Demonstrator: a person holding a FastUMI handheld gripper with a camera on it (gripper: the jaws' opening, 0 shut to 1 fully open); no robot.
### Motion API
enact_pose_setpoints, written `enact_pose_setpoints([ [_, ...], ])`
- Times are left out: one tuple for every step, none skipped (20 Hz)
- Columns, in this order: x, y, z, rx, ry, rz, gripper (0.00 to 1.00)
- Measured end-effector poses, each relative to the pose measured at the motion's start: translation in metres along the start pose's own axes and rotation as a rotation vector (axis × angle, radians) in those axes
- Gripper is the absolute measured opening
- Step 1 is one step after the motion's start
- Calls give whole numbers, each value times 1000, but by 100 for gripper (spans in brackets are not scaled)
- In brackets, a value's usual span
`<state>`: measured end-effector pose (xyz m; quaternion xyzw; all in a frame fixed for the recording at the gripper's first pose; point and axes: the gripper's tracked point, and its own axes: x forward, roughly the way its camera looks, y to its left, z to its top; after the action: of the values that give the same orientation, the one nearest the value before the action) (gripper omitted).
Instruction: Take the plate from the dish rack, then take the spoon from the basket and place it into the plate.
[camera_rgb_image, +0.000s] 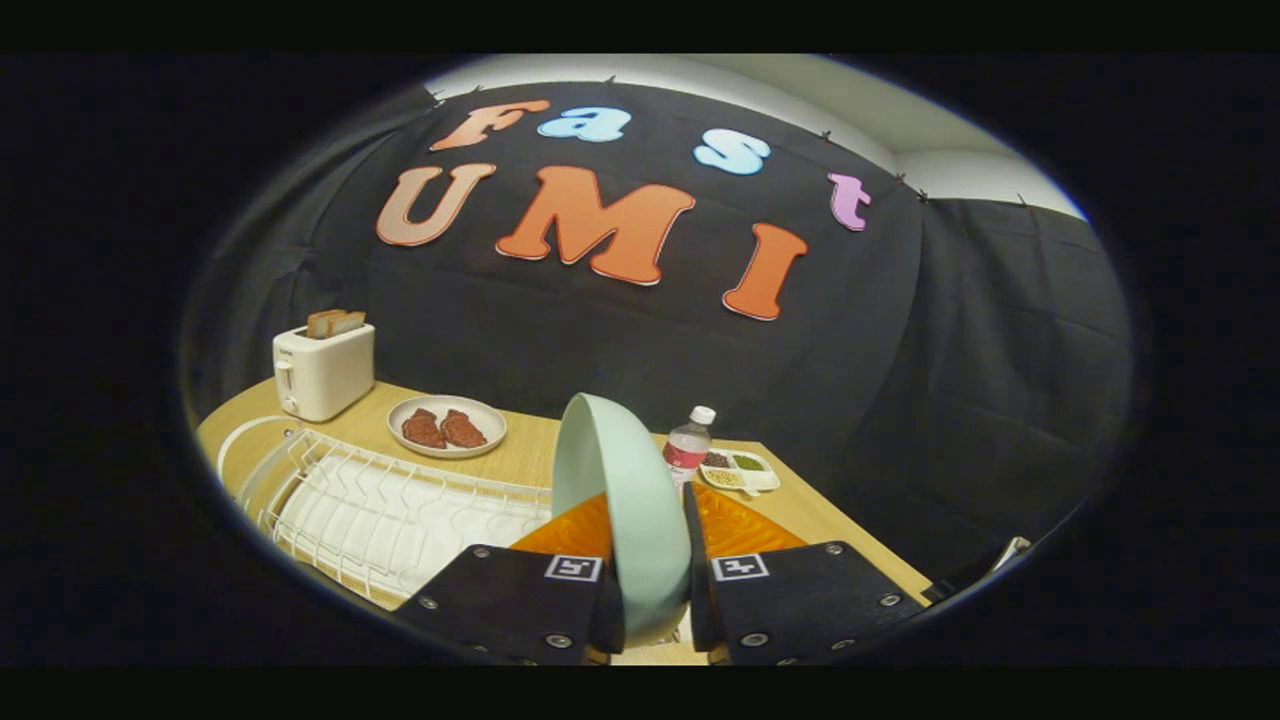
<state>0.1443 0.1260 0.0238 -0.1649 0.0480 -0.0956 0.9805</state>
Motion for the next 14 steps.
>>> enact_pose_setpoints([
  [-4, -1, -1, 17, 5, 16, 25],
  [-10, -4, -2, 40, 11, 31, 25],
  [-17, -7, -3, 65, 14, 45, 25],
  [-23, -11, -3, 92, 17, 59, 25],
  [-30, -15, -3, 117, 17, 73, 25],
  [-38, -18, -6, 142, 20, 89, 25],
  [-46, -22, -8, 166, 20, 103, 25],
  [-54, -24, -11, 190, 23, 120, 25],
  [-63, -28, -15, 212, 27, 138, 25],
  [-71, -30, -19, 235, 30, 153, 25],
  [-80, -33, -23, 252, 36, 169, 25],
  [-89, -35, -29, 265, 40, 183, 25],
  [-97, -38, -34, 274, 40, 193, 25],
  [-105, -41, -41, 281, 43, 200, 25],
])
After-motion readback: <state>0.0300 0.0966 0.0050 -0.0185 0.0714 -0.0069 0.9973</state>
